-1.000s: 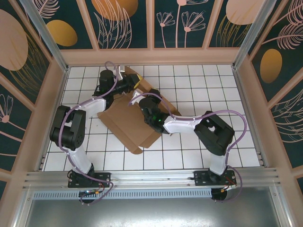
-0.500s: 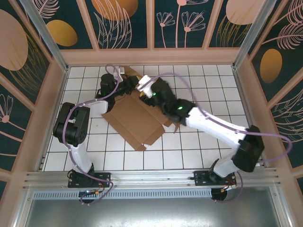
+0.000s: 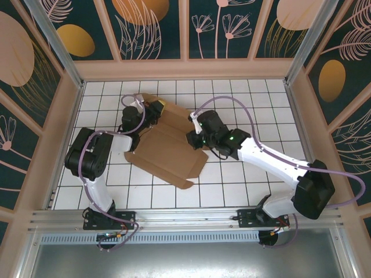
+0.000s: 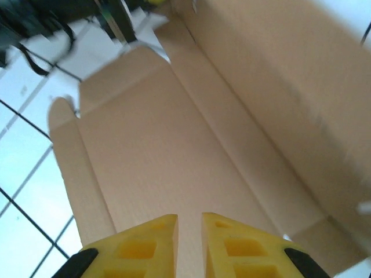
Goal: Fold the paper box
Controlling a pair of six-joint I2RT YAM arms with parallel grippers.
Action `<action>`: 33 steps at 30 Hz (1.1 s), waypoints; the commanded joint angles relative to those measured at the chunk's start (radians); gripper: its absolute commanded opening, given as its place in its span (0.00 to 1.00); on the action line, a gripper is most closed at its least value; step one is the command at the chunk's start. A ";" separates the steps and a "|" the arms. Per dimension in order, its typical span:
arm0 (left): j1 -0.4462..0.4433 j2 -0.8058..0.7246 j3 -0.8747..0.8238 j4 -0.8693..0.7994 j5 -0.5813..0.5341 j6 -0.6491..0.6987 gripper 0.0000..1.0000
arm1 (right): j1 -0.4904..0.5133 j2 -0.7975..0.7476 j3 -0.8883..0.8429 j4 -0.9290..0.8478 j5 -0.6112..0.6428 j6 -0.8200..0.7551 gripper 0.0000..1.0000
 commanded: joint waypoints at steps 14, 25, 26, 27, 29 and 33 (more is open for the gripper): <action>-0.065 -0.153 -0.167 0.078 -0.330 -0.012 0.00 | 0.110 0.220 -0.193 0.088 0.049 0.166 0.09; -0.074 -0.271 -0.196 -0.175 -0.454 -0.005 0.00 | -0.020 0.330 -0.205 0.034 0.176 0.176 0.02; -0.077 -0.273 -0.198 -0.179 -0.460 -0.012 0.00 | -0.036 0.328 -0.204 0.030 0.185 0.170 0.02; -0.080 -0.275 -0.201 -0.187 -0.467 -0.020 0.00 | -0.056 0.326 -0.202 0.025 0.190 0.165 0.02; -0.086 -0.281 -0.202 -0.206 -0.484 -0.037 0.00 | -0.092 0.314 -0.195 0.024 0.177 0.151 0.03; -0.104 -0.289 -0.169 -0.278 -0.536 -0.034 0.00 | -0.105 0.231 -0.170 0.057 0.034 0.093 0.14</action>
